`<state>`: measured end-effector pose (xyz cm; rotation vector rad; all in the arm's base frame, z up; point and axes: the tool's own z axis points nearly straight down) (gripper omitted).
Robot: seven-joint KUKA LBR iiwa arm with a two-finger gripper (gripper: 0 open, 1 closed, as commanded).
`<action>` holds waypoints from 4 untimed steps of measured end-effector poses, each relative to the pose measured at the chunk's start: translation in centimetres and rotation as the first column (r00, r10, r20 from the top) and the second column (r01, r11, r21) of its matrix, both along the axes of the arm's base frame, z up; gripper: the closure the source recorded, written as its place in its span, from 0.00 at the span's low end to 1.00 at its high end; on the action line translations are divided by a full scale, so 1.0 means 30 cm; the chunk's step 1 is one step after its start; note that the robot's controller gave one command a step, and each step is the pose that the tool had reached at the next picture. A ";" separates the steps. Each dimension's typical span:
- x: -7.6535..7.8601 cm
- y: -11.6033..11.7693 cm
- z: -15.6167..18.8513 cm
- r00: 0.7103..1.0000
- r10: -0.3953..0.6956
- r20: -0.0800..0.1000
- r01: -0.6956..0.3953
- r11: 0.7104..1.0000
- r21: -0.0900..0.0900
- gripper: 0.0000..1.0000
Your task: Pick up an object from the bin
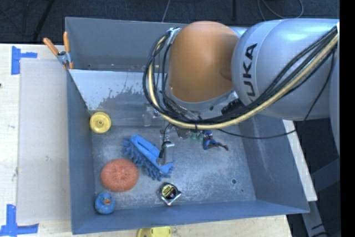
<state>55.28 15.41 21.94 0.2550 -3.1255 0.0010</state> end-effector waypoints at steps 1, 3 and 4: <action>0.002 0.001 0.012 1.000 -0.001 0.005 0.001 1.000 0.001 0.00; -0.026 0.016 -0.249 1.000 0.016 0.004 -0.016 1.000 0.000 0.00; -0.004 0.018 -0.353 0.998 0.069 0.006 -0.069 0.998 0.001 0.00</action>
Offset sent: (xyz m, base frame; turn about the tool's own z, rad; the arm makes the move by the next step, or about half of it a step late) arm -0.0090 -0.0008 -0.0651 0.0526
